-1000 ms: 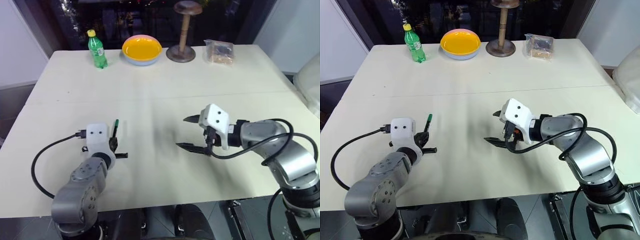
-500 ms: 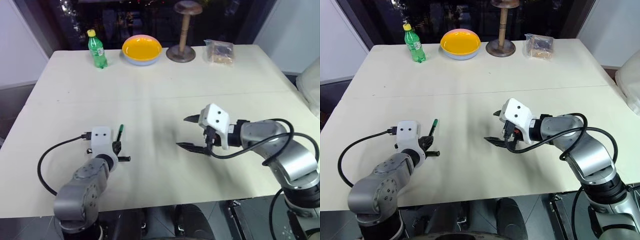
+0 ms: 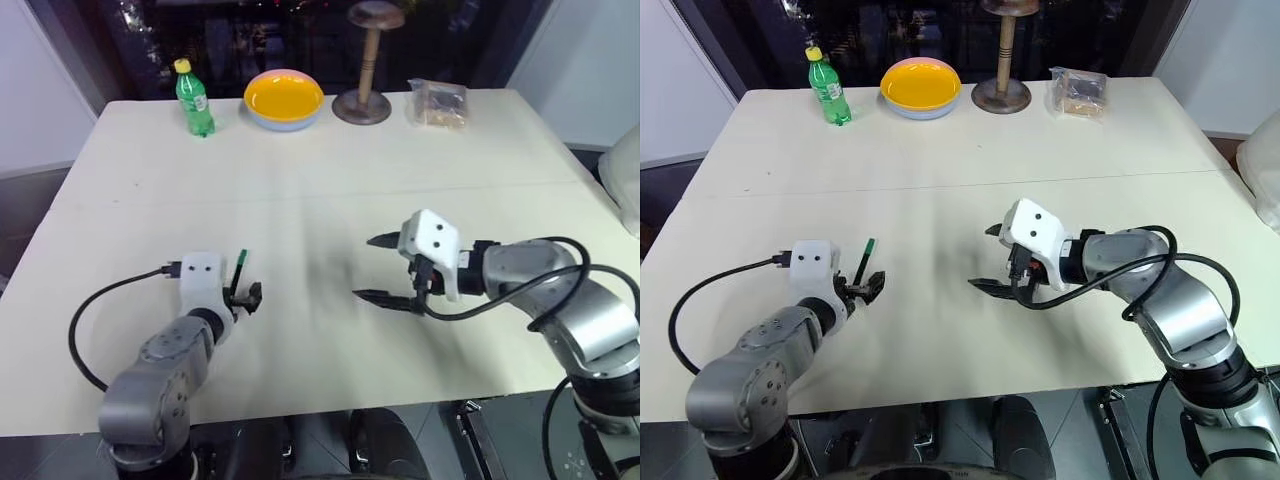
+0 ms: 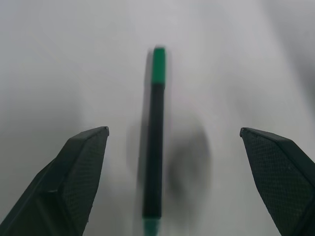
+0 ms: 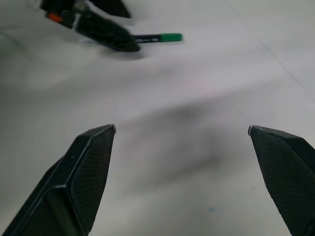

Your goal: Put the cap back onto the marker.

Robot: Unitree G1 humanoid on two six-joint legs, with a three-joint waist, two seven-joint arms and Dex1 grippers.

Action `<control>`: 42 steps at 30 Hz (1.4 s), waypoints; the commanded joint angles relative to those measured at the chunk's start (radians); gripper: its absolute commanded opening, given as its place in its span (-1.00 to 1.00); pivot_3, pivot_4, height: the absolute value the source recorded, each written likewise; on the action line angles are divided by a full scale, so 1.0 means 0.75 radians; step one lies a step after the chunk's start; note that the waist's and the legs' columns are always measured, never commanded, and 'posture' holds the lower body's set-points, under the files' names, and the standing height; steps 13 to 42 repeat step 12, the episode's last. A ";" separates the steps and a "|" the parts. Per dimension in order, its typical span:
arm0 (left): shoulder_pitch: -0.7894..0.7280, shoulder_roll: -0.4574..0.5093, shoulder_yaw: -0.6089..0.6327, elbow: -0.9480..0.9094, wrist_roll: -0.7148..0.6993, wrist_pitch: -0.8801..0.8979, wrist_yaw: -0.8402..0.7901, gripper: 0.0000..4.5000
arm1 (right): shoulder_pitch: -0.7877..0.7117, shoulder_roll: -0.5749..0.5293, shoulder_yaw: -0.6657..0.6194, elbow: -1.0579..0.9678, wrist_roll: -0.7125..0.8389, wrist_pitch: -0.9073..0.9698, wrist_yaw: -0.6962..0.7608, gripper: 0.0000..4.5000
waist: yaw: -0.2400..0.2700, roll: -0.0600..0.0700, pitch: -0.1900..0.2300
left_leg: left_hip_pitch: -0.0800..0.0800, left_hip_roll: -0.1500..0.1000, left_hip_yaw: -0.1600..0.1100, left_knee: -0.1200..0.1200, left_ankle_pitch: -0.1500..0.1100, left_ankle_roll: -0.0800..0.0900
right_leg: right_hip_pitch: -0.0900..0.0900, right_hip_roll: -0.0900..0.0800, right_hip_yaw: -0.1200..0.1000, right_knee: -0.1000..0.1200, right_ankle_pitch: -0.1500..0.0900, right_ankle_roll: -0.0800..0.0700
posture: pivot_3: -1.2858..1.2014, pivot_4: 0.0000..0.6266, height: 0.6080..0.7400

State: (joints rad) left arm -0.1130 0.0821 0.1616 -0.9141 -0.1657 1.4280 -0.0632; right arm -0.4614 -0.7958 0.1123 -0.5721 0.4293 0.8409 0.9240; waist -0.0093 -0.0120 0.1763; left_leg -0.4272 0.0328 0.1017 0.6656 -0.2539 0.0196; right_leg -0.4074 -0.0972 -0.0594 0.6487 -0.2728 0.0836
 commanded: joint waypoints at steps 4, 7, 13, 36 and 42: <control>0.021 0.138 0.074 -0.177 -0.099 -0.076 -0.019 0.97 | -0.093 -0.056 -0.063 0.079 0.088 -0.066 0.137 1.00 | 0.000 0.000 0.000 | 0.000 0.000 0.000 0.000 0.000 0.000 | 0.000 0.000 0.000 -0.001 0.000 -0.001 | 0.03 -0.52 1.00; 0.041 0.189 0.129 -0.177 -0.220 -0.113 0.030 0.97 | -0.133 -0.076 -0.064 0.145 0.089 -0.105 0.186 1.00 | 0.000 0.000 0.000 | 0.000 0.000 0.000 0.000 0.000 0.000 | 0.000 -0.001 0.000 -0.001 0.000 -0.001 | 0.03 -0.52 1.00; 0.102 0.267 0.233 -0.177 -0.563 -0.172 0.242 0.97 | -0.191 -0.111 -0.044 0.255 0.060 -0.189 0.259 1.00 | -0.001 0.000 0.000 | 0.000 0.000 0.000 0.000 0.000 0.000 | 0.000 -0.002 0.001 -0.002 0.000 -0.001 | 0.03 -0.52 1.00; 0.102 0.267 0.233 -0.177 -0.563 -0.172 0.242 0.97 | -0.191 -0.111 -0.044 0.255 0.060 -0.189 0.259 1.00 | -0.001 0.000 0.000 | 0.000 0.000 0.000 0.000 0.000 0.000 | 0.000 -0.002 0.001 -0.002 0.000 -0.001 | 0.03 -0.52 1.00; 0.102 0.267 0.233 -0.177 -0.563 -0.172 0.242 0.97 | -0.191 -0.111 -0.044 0.255 0.060 -0.189 0.259 1.00 | -0.001 0.000 0.000 | 0.000 0.000 0.000 0.000 0.000 0.000 | 0.000 -0.002 0.001 -0.002 0.000 -0.001 | 0.03 -0.52 1.00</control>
